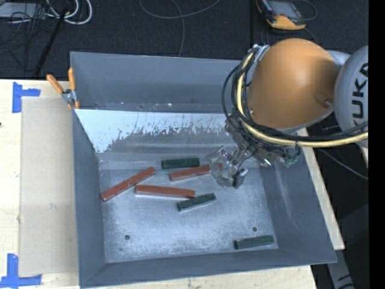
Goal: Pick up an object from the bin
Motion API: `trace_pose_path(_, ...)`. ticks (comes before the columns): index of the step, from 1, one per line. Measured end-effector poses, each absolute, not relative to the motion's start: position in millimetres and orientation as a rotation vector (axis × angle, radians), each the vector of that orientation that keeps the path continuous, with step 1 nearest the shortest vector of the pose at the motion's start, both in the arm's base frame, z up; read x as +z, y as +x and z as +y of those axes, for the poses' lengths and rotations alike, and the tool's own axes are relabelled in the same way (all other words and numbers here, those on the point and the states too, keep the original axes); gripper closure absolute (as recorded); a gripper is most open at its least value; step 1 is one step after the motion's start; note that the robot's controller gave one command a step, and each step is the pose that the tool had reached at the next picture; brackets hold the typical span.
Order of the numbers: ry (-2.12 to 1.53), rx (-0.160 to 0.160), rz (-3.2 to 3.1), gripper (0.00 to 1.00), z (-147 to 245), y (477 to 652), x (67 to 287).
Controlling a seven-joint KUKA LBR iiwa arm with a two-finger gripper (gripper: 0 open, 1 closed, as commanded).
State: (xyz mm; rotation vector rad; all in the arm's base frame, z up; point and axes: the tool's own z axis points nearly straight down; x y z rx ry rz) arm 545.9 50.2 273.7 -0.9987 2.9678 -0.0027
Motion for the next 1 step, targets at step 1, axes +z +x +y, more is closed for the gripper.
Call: trace_pose_path(1, -0.781, 0.004, 3.05, 1.0, 64.8, 551.8, 166.7)
